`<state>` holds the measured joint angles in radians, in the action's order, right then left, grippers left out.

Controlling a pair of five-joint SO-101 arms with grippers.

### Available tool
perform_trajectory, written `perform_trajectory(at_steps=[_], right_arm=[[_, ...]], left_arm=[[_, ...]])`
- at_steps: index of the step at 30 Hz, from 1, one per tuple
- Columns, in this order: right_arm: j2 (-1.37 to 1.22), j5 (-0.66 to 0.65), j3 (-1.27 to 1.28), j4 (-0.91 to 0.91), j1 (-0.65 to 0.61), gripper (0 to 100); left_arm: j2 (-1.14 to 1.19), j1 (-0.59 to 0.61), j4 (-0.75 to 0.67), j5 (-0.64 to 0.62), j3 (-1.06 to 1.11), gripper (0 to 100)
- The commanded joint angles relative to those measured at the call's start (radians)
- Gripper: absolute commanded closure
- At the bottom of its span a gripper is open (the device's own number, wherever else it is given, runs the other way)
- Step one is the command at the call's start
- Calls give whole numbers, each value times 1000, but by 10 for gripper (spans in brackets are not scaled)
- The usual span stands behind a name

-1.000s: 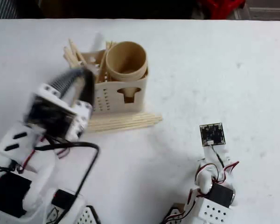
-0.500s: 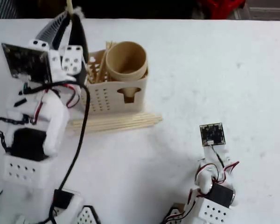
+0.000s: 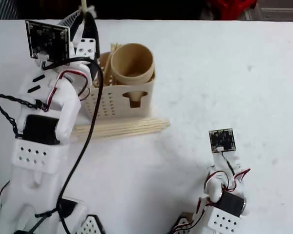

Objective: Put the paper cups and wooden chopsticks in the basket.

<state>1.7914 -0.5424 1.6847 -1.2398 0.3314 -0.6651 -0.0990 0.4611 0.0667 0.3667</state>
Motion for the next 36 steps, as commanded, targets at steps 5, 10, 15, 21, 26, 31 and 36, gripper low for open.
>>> perform_trajectory(at_steps=[5, 10, 15, 21, 26, 31, 36], right_arm=[[8, 11, 6, 15, -5, 981], [8, 11, 6, 15, -5, 981], [8, 11, 6, 15, -5, 981], [8, 11, 6, 15, -5, 981], [8, 11, 6, 15, -5, 981], [8, 11, 6, 15, -5, 981], [8, 11, 6, 15, -5, 981]], left_arm=[[88, 5, -44, -11, -138, 976], [147, 5, -12, -14, -183, 976], [156, 8, -9, -74, -170, 973], [156, 8, -9, -74, -132, 973], [150, 10, -9, -74, -89, 973], [150, 10, -9, -74, -78, 973], [148, 10, -6, -77, -78, 973]])
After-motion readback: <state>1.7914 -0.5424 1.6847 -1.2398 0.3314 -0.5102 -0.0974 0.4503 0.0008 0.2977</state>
